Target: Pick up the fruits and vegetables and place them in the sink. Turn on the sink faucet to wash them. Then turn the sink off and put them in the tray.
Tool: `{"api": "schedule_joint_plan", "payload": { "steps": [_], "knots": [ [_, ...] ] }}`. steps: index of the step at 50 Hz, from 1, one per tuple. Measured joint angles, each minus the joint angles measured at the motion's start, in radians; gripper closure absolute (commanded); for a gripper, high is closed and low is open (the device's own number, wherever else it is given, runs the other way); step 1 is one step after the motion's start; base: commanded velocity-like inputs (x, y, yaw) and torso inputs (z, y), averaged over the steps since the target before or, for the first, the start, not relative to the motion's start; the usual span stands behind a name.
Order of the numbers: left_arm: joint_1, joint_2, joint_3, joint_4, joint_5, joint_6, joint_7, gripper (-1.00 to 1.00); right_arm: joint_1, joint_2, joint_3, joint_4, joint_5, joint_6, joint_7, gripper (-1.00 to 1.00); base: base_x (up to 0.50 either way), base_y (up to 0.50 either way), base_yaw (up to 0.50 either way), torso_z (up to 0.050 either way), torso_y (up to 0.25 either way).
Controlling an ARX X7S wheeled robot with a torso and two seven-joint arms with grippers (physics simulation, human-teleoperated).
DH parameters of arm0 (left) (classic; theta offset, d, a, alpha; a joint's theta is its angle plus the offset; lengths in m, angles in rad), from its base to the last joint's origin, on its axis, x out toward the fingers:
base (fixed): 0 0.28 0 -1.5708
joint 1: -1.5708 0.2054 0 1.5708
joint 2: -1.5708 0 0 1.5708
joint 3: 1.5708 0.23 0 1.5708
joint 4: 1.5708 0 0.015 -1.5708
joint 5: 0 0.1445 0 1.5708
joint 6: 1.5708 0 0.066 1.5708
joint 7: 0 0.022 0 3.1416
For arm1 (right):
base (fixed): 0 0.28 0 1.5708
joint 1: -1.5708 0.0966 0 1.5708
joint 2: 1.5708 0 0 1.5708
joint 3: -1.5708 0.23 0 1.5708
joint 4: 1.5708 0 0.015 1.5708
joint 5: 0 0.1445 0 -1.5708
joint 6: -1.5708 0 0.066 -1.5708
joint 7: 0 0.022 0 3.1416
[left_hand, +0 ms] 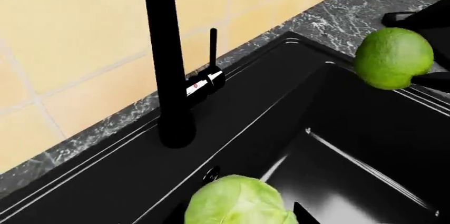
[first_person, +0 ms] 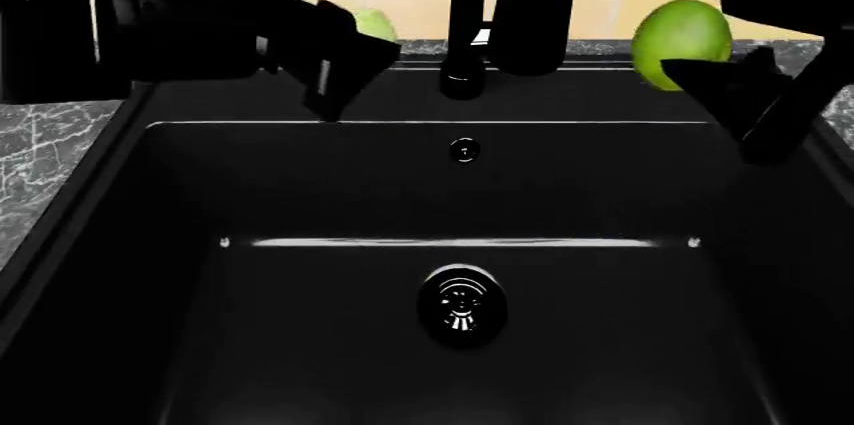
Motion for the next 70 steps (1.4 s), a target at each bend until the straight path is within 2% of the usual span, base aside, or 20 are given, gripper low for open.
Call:
{"api": "schedule_joint_plan", "payload": {
  "steps": [16, 26, 55, 70],
  "knots": [
    [-0.048, -0.055, -0.101, 0.025, -0.102, 0.054, -0.181, 1.00, 0.040, -0.011, 0.206, -0.018, 0.104, 0.051, 0.236, 1.00, 0.00, 0.00, 0.00, 0.000, 0.000],
    [-0.060, -0.065, -0.127, 0.032, -0.115, 0.075, -0.222, 1.00, 0.075, -0.046, 0.248, -0.012, 0.114, 0.050, 0.319, 1.00, -0.16, 0.00, 0.00, 0.000, 0.000],
    [-0.062, -0.072, -0.141, 0.033, -0.115, 0.096, -0.245, 1.00, 0.095, -0.086, 0.259, -0.008, 0.115, 0.023, 0.372, 1.00, -0.45, -0.01, 0.00, 0.000, 0.000],
    [-0.036, -0.090, -0.154, 0.065, -0.134, 0.113, -0.269, 1.00, 0.072, -0.083, 0.299, -0.021, 0.158, 0.018, 0.399, 1.00, -0.41, -0.32, 0.00, 0.000, -0.001]
  ]
}}
